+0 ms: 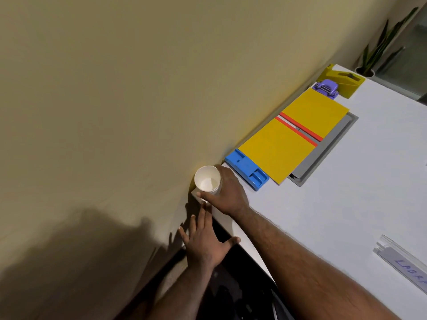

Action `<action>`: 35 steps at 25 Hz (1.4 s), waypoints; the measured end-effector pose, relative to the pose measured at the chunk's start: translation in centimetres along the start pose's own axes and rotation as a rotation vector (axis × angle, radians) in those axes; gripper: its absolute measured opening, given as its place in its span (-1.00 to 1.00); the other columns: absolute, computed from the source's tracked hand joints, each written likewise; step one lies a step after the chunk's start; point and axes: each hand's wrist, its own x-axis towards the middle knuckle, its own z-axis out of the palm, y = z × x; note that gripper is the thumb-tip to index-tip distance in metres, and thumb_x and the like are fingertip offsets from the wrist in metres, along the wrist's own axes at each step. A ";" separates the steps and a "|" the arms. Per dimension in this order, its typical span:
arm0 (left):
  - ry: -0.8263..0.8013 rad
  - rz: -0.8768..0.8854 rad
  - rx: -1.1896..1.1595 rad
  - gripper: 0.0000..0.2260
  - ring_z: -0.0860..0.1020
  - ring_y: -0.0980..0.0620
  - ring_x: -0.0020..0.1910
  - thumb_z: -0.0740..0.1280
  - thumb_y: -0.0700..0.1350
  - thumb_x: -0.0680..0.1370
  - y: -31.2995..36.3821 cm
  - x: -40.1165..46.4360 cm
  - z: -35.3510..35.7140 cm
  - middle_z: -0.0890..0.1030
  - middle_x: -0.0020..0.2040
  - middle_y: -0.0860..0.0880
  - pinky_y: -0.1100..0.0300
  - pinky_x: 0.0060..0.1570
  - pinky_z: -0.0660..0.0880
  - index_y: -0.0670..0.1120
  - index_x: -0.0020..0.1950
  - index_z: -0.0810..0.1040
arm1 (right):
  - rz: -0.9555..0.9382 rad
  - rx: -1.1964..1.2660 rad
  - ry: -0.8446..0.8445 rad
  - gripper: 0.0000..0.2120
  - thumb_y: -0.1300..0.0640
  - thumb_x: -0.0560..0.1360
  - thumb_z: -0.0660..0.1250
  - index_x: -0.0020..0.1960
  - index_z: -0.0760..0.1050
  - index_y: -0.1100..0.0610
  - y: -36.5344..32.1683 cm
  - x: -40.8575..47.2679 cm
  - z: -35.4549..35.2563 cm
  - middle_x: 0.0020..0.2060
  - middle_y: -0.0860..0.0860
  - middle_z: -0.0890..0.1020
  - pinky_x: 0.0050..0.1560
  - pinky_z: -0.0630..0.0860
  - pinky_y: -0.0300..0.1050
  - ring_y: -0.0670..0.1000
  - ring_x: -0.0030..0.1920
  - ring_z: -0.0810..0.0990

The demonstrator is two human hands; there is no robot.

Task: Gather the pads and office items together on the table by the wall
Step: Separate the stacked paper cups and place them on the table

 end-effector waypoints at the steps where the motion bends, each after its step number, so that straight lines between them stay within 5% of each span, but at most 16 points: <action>1: -0.005 0.000 0.005 0.07 -0.03 -0.06 0.56 0.11 0.59 0.24 0.0 0.0 -0.1 -0.06 0.60 0.02 -0.31 0.45 -0.12 0.01 0.57 -0.09 | 0.006 0.006 0.024 -0.28 -0.29 0.22 0.48 0.28 0.34 -0.09 -0.1 -0.1 0.1 0.19 -0.10 0.53 0.11 0.51 0.02 -0.02 0.18 0.49; 9: -0.063 0.035 -0.043 0.07 0.03 -0.07 0.55 0.30 0.47 0.28 0.6 -0.4 -1.3 -0.16 0.59 0.06 -0.31 0.45 -0.07 0.01 0.57 -0.15 | 0.067 0.071 0.204 -0.33 -0.18 0.24 0.54 0.25 0.38 -0.03 -0.2 -4.3 -3.6 0.14 -0.11 0.55 -0.01 0.44 -0.15 -0.10 0.10 0.49; 14: -0.098 0.109 -0.101 -0.08 0.04 -0.01 0.55 0.38 0.30 0.36 0.1 -0.6 -4.4 0.01 0.59 0.07 -0.26 0.46 -0.05 0.02 0.56 0.01 | 0.162 0.074 0.269 -0.30 -0.24 0.23 0.52 0.28 0.35 -0.10 -0.8 -8.9 -8.1 0.16 -0.16 0.54 0.03 0.48 -0.11 -0.10 0.12 0.49; 19: 0.026 0.355 -0.349 -0.25 0.27 0.04 0.47 0.45 0.20 0.38 1.1 -3.7 -7.0 0.27 0.52 0.08 -0.16 0.43 0.19 0.08 0.49 0.22 | 0.204 0.069 0.407 -0.34 -0.28 0.19 0.52 0.20 0.37 -0.17 -3.0 -14.3 -11.8 0.07 -0.24 0.56 0.00 0.54 -0.08 -0.11 0.07 0.54; 24: -0.112 0.644 -0.569 -0.28 0.28 0.12 0.43 0.51 0.05 0.40 4.3 -9.3 -10.5 0.30 0.47 0.13 0.19 0.33 0.25 0.15 0.47 0.23 | 0.219 0.044 0.552 -0.33 -0.32 0.19 0.50 0.22 0.39 -0.17 -5.4 -21.5 -14.7 0.10 -0.25 0.57 0.00 0.55 -0.09 -0.14 0.07 0.54; 31: -0.258 0.914 -0.654 -0.18 0.38 0.18 0.33 0.60 0.05 0.27 9.5 -15.9 -13.0 0.37 0.42 0.21 0.19 0.26 0.34 0.22 0.43 0.26 | 0.249 0.061 0.747 -0.33 -0.34 0.16 0.47 0.19 0.43 -0.12 -8.3 -29.4 -18.4 0.05 -0.22 0.60 -0.05 0.59 -0.04 -0.17 -0.01 0.57; 35: -0.276 1.031 -0.669 -0.30 0.47 0.30 0.21 0.60 -0.03 0.28 12.4 -19.2 -13.0 0.51 0.23 0.26 0.29 0.20 0.40 0.27 0.31 0.34 | 0.259 0.066 0.814 -0.37 -0.33 0.17 0.50 0.16 0.43 -0.16 -8.9 -32.6 -20.1 0.02 -0.26 0.59 -0.04 0.59 -0.04 -0.18 -0.02 0.57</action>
